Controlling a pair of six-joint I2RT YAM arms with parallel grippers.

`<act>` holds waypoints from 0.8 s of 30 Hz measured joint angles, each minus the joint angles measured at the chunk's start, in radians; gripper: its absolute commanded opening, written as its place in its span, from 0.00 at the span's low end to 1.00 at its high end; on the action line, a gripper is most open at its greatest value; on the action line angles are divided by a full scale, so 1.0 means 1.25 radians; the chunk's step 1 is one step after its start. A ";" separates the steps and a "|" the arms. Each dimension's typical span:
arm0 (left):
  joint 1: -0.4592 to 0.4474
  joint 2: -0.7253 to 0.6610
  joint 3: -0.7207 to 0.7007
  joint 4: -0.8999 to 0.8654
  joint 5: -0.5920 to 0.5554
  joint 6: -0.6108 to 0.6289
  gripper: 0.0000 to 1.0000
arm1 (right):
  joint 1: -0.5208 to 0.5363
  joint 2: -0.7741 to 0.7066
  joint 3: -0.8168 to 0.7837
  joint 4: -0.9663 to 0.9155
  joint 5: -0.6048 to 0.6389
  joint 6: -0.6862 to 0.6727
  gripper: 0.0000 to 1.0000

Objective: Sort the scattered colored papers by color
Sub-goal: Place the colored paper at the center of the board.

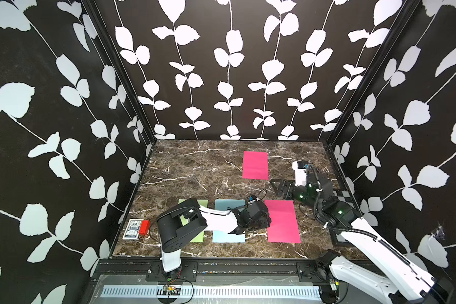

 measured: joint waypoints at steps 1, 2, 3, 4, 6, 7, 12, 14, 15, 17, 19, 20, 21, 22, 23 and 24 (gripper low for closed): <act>0.000 -0.017 0.000 -0.020 -0.016 0.015 0.40 | 0.000 0.011 0.000 0.005 0.000 0.001 0.81; 0.001 -0.034 0.002 -0.041 -0.031 0.028 0.40 | 0.000 0.023 0.000 0.009 0.000 0.002 0.81; 0.006 -0.055 0.005 -0.065 -0.048 0.050 0.40 | 0.000 0.037 0.001 0.010 0.000 0.002 0.81; 0.011 -0.075 0.013 -0.090 -0.064 0.075 0.40 | 0.000 0.053 0.002 0.009 0.001 0.003 0.81; 0.029 -0.107 0.040 -0.139 -0.092 0.123 0.40 | 0.000 0.087 0.008 0.008 0.001 0.003 0.82; 0.047 -0.122 0.054 -0.155 -0.103 0.152 0.41 | -0.001 0.108 0.013 0.005 0.001 0.003 0.83; 0.210 -0.161 0.093 -0.162 -0.108 0.294 0.44 | -0.016 0.206 0.078 -0.011 0.004 -0.006 0.87; 0.274 -0.150 0.107 -0.151 -0.092 0.353 0.45 | -0.038 0.243 0.113 -0.011 -0.002 -0.010 0.87; 0.306 -0.132 0.124 -0.147 -0.079 0.380 0.45 | -0.057 0.268 0.135 -0.008 -0.010 -0.012 0.87; 0.358 -0.080 0.175 -0.137 -0.039 0.420 0.45 | -0.098 0.313 0.169 0.004 -0.034 -0.009 0.87; 0.403 0.009 0.251 -0.114 0.029 0.453 0.46 | -0.143 0.367 0.198 0.024 -0.072 0.002 0.87; 0.418 0.049 0.283 -0.100 0.058 0.462 0.46 | -0.162 0.391 0.209 0.034 -0.088 0.007 0.87; 0.433 0.094 0.315 -0.085 0.089 0.472 0.47 | -0.183 0.424 0.221 0.048 -0.109 0.015 0.87; 0.446 0.140 0.346 -0.070 0.118 0.480 0.47 | -0.201 0.455 0.233 0.058 -0.128 0.020 0.87; 0.454 0.180 0.372 -0.059 0.143 0.486 0.47 | -0.215 0.480 0.241 0.066 -0.145 0.024 0.86; 0.462 0.224 0.404 -0.052 0.168 0.491 0.47 | -0.230 0.513 0.252 0.077 -0.164 0.031 0.86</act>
